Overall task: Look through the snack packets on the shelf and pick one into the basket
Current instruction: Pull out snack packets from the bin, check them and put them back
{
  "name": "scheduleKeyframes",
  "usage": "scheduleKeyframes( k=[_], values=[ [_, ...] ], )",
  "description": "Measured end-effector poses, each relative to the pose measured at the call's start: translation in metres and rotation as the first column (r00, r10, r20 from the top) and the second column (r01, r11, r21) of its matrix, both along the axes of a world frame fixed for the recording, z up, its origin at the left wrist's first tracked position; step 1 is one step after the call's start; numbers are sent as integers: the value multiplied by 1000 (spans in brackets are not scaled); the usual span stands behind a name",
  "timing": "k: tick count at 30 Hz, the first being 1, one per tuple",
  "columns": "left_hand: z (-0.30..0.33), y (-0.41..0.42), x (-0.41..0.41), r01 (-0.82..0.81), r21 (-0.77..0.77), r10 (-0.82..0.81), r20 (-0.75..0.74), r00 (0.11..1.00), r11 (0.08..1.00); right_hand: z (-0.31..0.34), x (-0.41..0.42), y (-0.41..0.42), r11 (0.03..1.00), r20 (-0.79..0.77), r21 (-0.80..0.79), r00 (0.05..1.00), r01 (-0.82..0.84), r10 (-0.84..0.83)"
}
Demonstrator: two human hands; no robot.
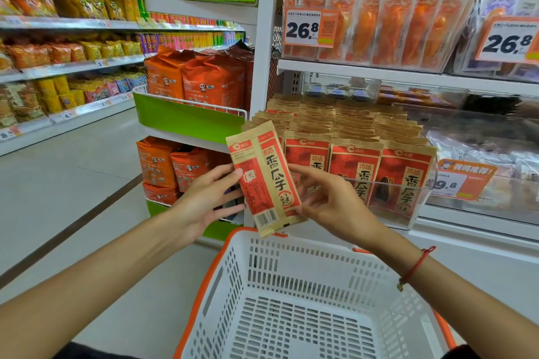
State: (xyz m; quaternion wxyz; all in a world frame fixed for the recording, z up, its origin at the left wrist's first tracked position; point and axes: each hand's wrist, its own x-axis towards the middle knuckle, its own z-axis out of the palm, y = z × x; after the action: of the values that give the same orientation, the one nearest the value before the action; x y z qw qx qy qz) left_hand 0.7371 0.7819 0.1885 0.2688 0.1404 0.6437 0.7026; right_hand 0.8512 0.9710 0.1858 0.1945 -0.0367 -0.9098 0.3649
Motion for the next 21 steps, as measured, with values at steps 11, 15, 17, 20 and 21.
scheduleKeyframes(
  k=[11, 15, 17, 20, 21],
  values=[
    [3, 3, 9, -20, -19, 18, -81, 997, 1000, 1, 1, -6, 993, -32, -4, 992, 120, -120],
    [3, 7, 23, 31, -72, -44, -185, 982, 997, -9, -1, -12, 992, 111, 45, 986, 118, -123],
    [4, 9, 30, 54, -96, -74, -218, 973, 994, -12, -2, -11, 994, 134, 28, 985, 102, -105],
    [2, 9, 34, 47, -116, -74, -245, 967, 992, -11, -2, -8, 997, 163, 5, 984, 76, -76],
    [2, 9, 34, 52, -122, -81, -248, 965, 991, -10, -1, -8, 997, 175, 3, 982, 71, -71]
  ],
)
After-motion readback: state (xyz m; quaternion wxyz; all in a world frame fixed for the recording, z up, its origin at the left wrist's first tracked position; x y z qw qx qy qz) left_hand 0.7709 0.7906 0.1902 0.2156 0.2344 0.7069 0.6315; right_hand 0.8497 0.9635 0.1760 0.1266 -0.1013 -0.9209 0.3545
